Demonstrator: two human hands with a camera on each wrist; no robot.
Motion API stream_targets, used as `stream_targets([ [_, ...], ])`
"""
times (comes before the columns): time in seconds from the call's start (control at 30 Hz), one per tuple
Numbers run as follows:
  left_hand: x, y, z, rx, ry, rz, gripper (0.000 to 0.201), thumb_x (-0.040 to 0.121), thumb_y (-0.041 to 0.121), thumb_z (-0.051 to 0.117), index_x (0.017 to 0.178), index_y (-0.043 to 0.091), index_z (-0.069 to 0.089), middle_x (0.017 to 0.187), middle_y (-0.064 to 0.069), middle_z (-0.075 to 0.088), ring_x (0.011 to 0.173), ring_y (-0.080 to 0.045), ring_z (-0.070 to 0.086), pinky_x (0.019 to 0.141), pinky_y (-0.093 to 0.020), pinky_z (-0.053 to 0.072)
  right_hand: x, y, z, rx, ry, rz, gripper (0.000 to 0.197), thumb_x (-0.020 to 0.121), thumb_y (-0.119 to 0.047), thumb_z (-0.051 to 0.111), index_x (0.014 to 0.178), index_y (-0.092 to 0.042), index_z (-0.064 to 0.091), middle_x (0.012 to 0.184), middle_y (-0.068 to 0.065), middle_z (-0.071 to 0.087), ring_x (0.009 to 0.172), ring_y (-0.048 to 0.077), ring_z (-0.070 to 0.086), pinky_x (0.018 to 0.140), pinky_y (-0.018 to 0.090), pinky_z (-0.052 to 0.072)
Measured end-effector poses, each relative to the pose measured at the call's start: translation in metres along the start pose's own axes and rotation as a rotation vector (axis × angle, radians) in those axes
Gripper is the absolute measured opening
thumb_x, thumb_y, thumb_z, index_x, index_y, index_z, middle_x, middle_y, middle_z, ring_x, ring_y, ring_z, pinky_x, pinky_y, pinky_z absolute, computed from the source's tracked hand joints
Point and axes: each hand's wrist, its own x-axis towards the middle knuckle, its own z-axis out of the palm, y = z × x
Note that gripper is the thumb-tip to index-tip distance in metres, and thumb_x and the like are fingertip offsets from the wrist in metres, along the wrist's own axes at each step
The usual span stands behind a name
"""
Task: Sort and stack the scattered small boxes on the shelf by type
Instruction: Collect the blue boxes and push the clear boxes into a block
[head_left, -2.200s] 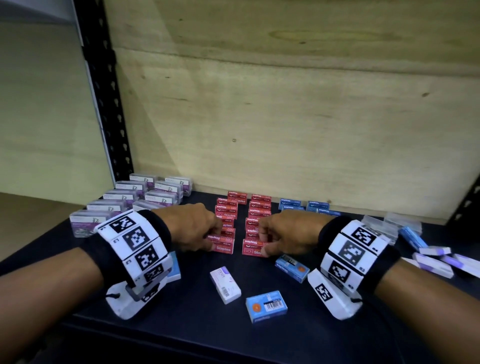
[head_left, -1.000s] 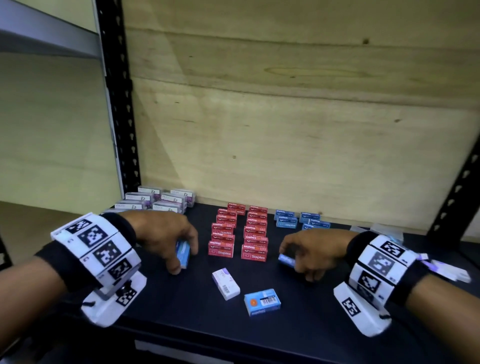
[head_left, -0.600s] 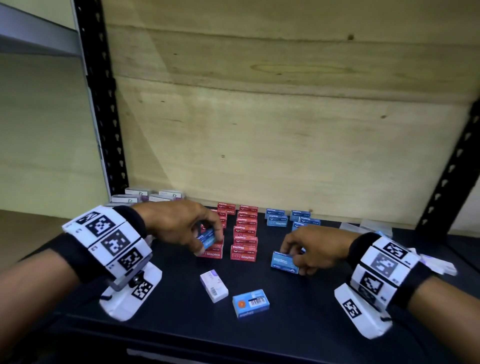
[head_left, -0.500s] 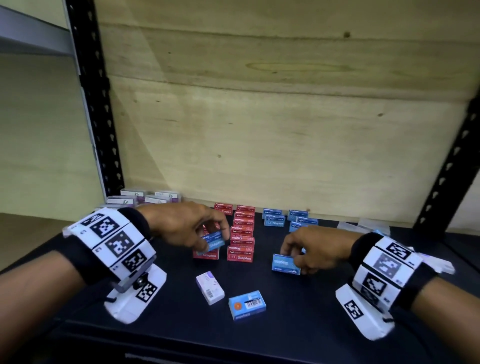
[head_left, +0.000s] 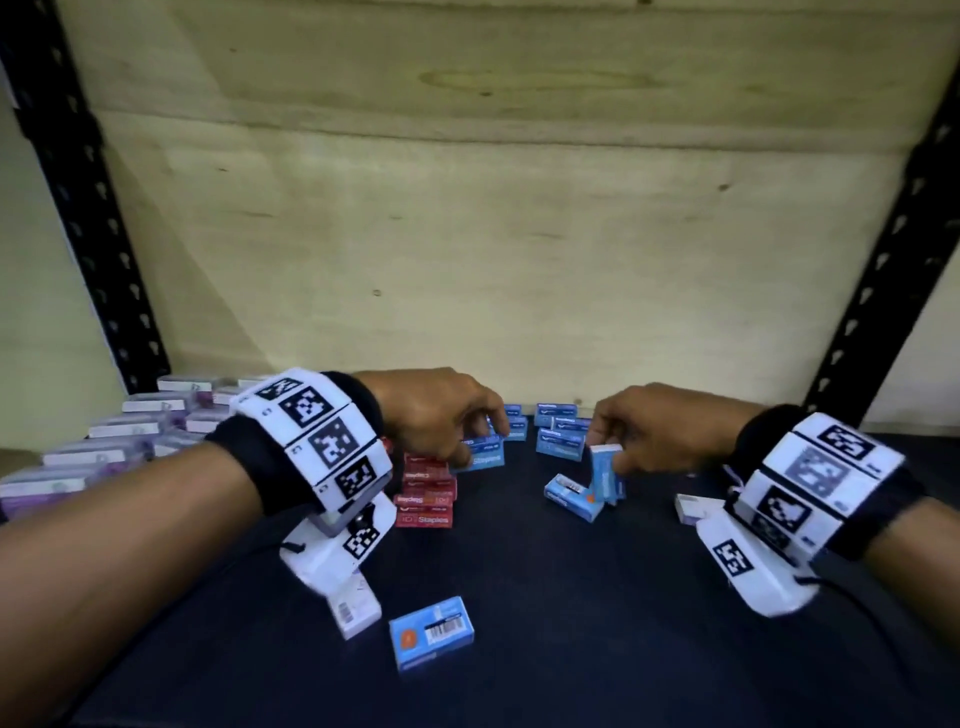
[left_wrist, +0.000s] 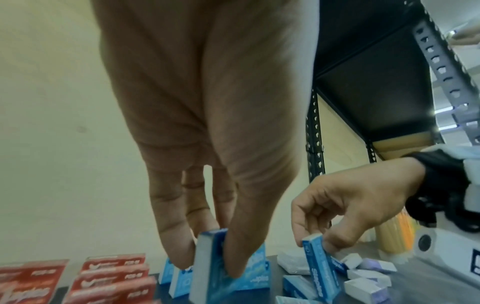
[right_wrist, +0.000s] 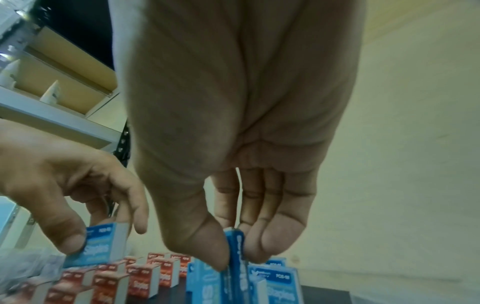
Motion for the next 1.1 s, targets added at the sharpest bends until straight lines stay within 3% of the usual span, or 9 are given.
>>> stream_targets([
  [0.1,0.024,0.006,-0.004,0.077,-0.037,-0.015,0.044,0.088,0.018,0.071,0.128,0.028,0.056,0.117,0.009,0.06,0.085,-0.005,0.052,0.074,-0.02,0.039,0.006,0.007,-0.002,0.021,0.048,-0.003,0.013,0.091,-0.028,0.062,0.104,-0.031,0.059,0.086,-0.017,0.057,0.085,0.01,0.055,0.072,0.024,0.039],
  [0.23,0.046,0.008,-0.004,0.127,-0.077,-0.052,0.045,0.085,0.014,0.073,0.126,0.026,0.059,0.105,0.008,0.059,0.087,-0.009,0.053,0.075,-0.024,0.04,0.013,0.013,-0.002,0.146,0.043,0.011,0.014,0.098,-0.027,0.052,0.11,-0.024,0.058,0.092,-0.007,0.057,0.073,0.018,0.069,0.065,0.027,0.052],
  [0.3,0.055,0.008,-0.002,0.151,-0.093,-0.056,0.046,0.085,0.013,0.074,0.127,0.023,0.058,0.108,0.005,0.06,0.091,-0.01,0.053,0.076,-0.023,0.04,0.018,0.018,-0.001,0.149,0.014,0.0,0.011,0.098,-0.024,0.051,0.107,-0.026,0.057,0.093,-0.006,0.057,0.068,0.019,0.071,0.062,0.026,0.052],
  [0.37,0.062,0.009,-0.001,0.169,-0.107,-0.059,0.047,0.085,0.012,0.074,0.128,0.021,0.058,0.114,0.003,0.061,0.093,-0.011,0.053,0.076,-0.024,0.04,0.023,0.024,-0.001,0.078,0.014,-0.02,0.013,0.097,-0.022,0.052,0.105,-0.032,0.056,0.091,-0.009,0.056,0.078,0.018,0.066,0.069,0.025,0.046],
  [0.5,0.075,0.007,0.002,0.169,-0.133,-0.076,0.043,0.084,0.011,0.074,0.124,0.02,0.059,0.103,0.006,0.054,0.089,-0.013,0.051,0.075,-0.026,0.04,0.033,0.033,0.001,-0.047,0.02,-0.023,0.027,0.096,-0.023,0.053,0.121,-0.031,0.058,0.101,-0.008,0.056,0.09,0.014,0.053,0.083,0.029,0.044],
  [0.7,0.092,0.005,0.005,0.147,-0.141,-0.079,0.04,0.083,0.009,0.076,0.119,0.016,0.061,0.097,0.005,0.057,0.087,-0.015,0.054,0.074,-0.026,0.042,0.048,0.045,0.007,-0.101,0.001,0.025,0.028,0.092,-0.024,0.063,0.12,-0.026,0.056,0.105,-0.007,0.054,0.098,0.017,0.056,0.086,0.03,0.048],
  [0.9,0.095,0.005,0.008,0.156,-0.138,-0.076,0.038,0.079,0.011,0.08,0.113,0.016,0.062,0.094,0.005,0.058,0.087,-0.015,0.055,0.073,-0.027,0.044,0.055,0.048,0.01,-0.082,0.01,-0.009,0.025,0.091,-0.025,0.066,0.115,-0.026,0.059,0.099,-0.009,0.056,0.095,0.016,0.058,0.084,0.03,0.049],
  [1.0,0.089,0.009,0.003,0.243,-0.09,-0.044,0.042,0.078,0.021,0.081,0.112,0.018,0.056,0.097,0.004,0.053,0.089,-0.017,0.053,0.07,-0.028,0.042,0.055,0.049,0.011,-0.064,0.014,-0.013,0.025,0.091,-0.025,0.066,0.115,-0.026,0.059,0.098,-0.01,0.056,0.094,0.015,0.058,0.084,0.029,0.049],
  [1.1,0.081,0.022,0.002,0.32,0.022,0.073,0.039,0.081,0.033,0.077,0.11,0.024,0.052,0.099,0.007,0.047,0.087,-0.016,0.05,0.066,-0.028,0.038,0.055,0.05,0.011,-0.044,0.017,-0.002,0.023,0.091,-0.025,0.067,0.113,-0.026,0.059,0.094,-0.012,0.055,0.092,0.013,0.058,0.083,0.028,0.049],
])
